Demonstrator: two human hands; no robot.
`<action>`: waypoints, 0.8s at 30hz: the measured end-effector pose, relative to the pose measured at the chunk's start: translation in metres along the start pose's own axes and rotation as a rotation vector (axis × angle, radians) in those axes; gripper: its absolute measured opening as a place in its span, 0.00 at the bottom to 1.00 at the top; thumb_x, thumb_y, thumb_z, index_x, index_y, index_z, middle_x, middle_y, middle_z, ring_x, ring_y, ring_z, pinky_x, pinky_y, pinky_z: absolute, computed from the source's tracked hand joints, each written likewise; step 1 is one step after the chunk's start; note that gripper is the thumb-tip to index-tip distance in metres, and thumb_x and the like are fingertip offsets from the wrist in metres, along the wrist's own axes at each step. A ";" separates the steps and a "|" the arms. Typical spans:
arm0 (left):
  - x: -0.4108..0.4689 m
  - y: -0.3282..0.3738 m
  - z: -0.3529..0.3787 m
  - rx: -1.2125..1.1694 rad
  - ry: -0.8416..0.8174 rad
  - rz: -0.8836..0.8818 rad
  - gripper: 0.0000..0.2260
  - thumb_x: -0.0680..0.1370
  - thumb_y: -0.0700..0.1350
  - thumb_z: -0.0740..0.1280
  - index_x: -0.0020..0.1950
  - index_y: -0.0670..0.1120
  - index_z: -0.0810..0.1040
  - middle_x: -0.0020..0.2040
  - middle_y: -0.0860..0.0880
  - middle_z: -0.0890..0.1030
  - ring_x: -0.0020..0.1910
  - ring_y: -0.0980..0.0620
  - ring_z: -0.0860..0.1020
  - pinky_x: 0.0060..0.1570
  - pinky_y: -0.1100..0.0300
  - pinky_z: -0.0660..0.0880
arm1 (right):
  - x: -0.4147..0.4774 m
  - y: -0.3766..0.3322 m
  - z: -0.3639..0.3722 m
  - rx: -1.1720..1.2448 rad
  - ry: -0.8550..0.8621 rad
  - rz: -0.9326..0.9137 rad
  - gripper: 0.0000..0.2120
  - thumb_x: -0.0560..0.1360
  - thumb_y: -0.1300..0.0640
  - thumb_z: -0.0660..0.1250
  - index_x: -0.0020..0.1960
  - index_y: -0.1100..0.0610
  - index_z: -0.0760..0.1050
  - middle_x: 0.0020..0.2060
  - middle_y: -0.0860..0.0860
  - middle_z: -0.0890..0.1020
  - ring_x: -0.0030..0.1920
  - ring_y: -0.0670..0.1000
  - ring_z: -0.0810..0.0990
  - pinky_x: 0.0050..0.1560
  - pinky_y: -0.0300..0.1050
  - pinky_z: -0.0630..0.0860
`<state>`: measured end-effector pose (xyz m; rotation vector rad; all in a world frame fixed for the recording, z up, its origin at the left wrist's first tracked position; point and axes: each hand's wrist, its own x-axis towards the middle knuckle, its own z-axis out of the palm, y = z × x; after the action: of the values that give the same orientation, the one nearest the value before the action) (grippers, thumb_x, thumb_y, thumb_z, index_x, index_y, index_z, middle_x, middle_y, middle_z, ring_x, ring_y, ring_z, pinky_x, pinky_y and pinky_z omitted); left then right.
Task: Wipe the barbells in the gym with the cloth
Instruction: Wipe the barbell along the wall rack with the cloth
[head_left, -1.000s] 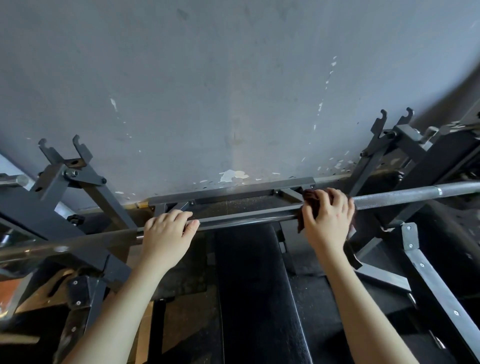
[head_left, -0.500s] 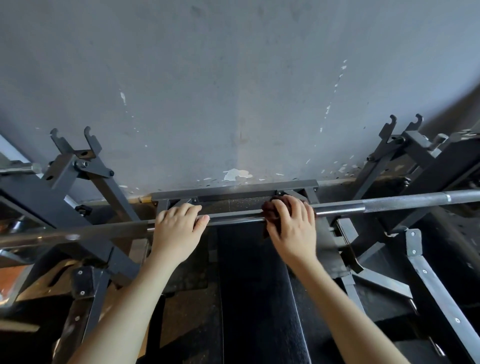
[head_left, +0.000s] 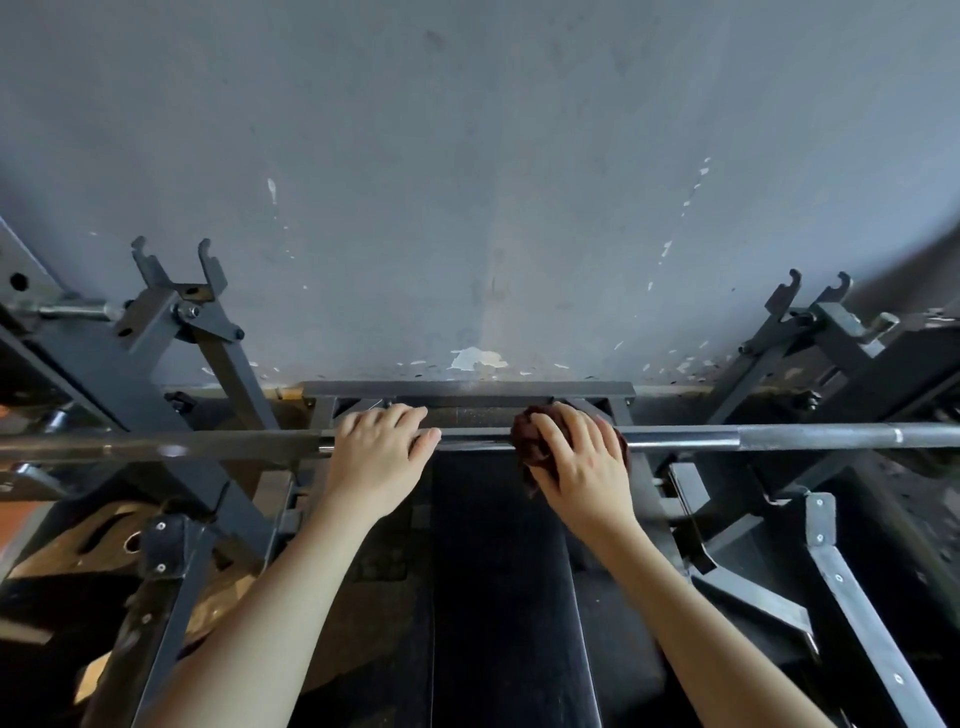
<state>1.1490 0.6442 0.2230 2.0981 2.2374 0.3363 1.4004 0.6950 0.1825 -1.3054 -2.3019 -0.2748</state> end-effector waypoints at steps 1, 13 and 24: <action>0.000 0.000 -0.002 -0.006 -0.024 0.004 0.38 0.74 0.64 0.36 0.73 0.51 0.70 0.70 0.52 0.73 0.70 0.48 0.70 0.69 0.50 0.60 | -0.001 0.004 -0.001 -0.018 0.005 0.042 0.22 0.76 0.45 0.59 0.66 0.53 0.70 0.62 0.57 0.76 0.60 0.61 0.75 0.67 0.57 0.64; -0.019 -0.090 -0.027 0.141 -0.176 -0.122 0.33 0.79 0.66 0.42 0.78 0.50 0.59 0.76 0.51 0.65 0.76 0.51 0.60 0.75 0.46 0.46 | 0.028 -0.029 -0.003 0.074 -0.085 -0.156 0.29 0.68 0.50 0.76 0.65 0.53 0.71 0.56 0.55 0.79 0.51 0.60 0.80 0.55 0.56 0.76; -0.026 -0.097 -0.016 0.032 -0.036 -0.101 0.36 0.74 0.63 0.38 0.69 0.49 0.73 0.65 0.50 0.75 0.68 0.47 0.69 0.73 0.46 0.52 | 0.073 -0.114 0.016 0.015 -0.212 -0.253 0.32 0.64 0.39 0.78 0.58 0.59 0.75 0.41 0.57 0.81 0.33 0.57 0.81 0.29 0.48 0.77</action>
<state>1.0530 0.6118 0.2165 1.9804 2.3326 0.2563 1.2674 0.6961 0.2112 -1.0794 -2.6473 -0.2097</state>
